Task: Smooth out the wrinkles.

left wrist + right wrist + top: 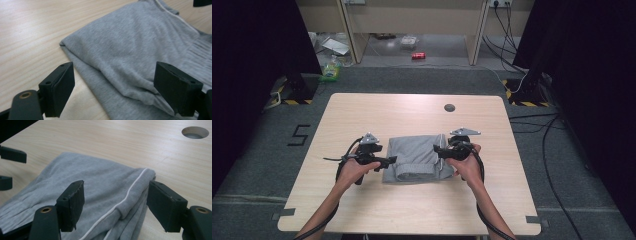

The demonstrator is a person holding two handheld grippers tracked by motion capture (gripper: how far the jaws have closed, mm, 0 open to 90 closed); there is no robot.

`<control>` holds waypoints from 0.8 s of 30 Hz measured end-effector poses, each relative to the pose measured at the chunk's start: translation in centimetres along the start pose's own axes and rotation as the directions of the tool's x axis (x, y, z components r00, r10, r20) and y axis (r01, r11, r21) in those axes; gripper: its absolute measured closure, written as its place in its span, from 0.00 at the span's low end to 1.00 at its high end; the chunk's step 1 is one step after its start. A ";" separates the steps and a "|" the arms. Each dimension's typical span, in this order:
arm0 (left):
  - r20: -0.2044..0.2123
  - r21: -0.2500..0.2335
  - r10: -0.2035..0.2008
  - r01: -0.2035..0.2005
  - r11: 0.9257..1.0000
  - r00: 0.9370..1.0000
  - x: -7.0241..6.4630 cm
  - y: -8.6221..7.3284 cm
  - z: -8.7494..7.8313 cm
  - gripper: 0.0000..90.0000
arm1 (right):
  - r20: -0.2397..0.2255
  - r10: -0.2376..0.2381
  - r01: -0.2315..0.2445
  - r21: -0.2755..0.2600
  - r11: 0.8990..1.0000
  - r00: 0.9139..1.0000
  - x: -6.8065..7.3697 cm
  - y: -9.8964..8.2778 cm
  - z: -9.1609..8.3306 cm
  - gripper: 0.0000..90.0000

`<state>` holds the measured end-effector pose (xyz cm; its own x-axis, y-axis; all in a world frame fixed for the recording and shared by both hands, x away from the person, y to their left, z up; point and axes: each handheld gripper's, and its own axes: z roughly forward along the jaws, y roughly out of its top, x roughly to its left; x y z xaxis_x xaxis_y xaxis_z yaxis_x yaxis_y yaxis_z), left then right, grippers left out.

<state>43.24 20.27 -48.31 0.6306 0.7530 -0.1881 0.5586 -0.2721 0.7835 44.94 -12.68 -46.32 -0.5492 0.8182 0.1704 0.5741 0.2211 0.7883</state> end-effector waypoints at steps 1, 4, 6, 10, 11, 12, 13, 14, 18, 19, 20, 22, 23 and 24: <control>0.007 -0.007 0.005 -0.005 1.000 1.000 -0.3 -0.1 -0.3 0.19 | -0.001 -0.001 0.001 0.000 1.000 1.000 0.1 -0.1 -0.2 0.35; 0.022 -0.015 0.018 -0.018 1.000 1.000 -0.7 -0.9 -1.4 0.19 | -0.006 -0.011 0.011 -0.005 1.000 1.000 0.5 -0.4 -0.9 0.34; 0.014 -0.018 0.026 -0.026 0.999 1.000 -0.8 -1.4 -2.2 0.19 | -0.012 -0.022 0.022 0.002 1.000 1.000 0.8 -0.8 -1.4 0.34; 0.019 -0.029 0.036 -0.035 0.999 0.999 -1.1 -2.2 -3.3 0.19 | -0.003 -0.051 0.051 0.014 0.999 0.999 1.0 -2.2 -2.4 0.34; 0.025 -0.031 0.036 -0.035 0.999 0.999 -1.2 -2.4 -3.5 0.19 | 0.000 -0.052 0.052 0.015 0.999 0.999 1.1 -2.4 -2.7 0.34; 0.026 -0.034 0.036 -0.036 0.999 0.999 -1.4 -2.7 -3.6 0.18 | 0.001 -0.057 0.057 0.013 0.998 0.998 1.0 -2.7 -3.0 0.34; 0.026 -0.034 0.041 -0.040 0.999 0.999 -1.6 -2.9 -3.7 0.18 | 0.003 -0.053 0.053 0.010 0.999 0.999 1.0 -3.1 -3.3 0.34; 0.028 -0.030 0.047 -0.046 0.998 0.998 -1.8 -3.1 -3.7 0.18 | 0.006 -0.050 0.050 0.008 0.999 0.999 1.0 -3.4 -3.5 0.34; 0.045 -0.017 0.067 -0.066 0.998 0.997 -2.7 -4.0 -3.8 0.18 | 0.015 -0.041 0.041 0.001 0.999 0.999 1.0 -4.6 -4.3 0.33; 0.045 -0.015 0.070 -0.070 0.997 0.996 -2.9 -4.2 -3.8 0.18 | 0.017 -0.041 0.041 -0.001 0.999 0.999 0.9 -4.9 -4.5 0.33; 0.048 -0.011 0.077 -0.076 0.997 0.996 -3.0 -4.4 -3.8 0.18 | 0.014 -0.040 0.040 0.001 0.999 0.999 0.9 -5.2 -4.7 0.33; 0.051 -0.010 0.082 -0.081 0.997 0.995 -3.3 -4.9 -3.8 0.18 | 0.011 -0.037 0.037 0.008 0.999 0.999 1.0 -5.8 -4.9 0.33; 0.055 -0.013 0.080 -0.080 0.997 0.995 -3.4 -5.1 -3.8 0.18 | 0.012 -0.036 0.036 0.013 0.999 0.999 1.0 -6.1 -5.0 0.32; 0.057 -0.014 0.080 -0.079 0.997 0.995 -3.5 -5.3 -3.9 0.18 | 0.011 -0.042 0.042 0.019 0.999 0.999 1.0 -6.4 -5.1 0.32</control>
<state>36.04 21.42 -49.52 0.7028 0.6936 -0.1580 0.4993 -0.3228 0.8040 37.60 -15.93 -48.23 -0.5665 0.8137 0.1306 0.5619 0.2654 0.7835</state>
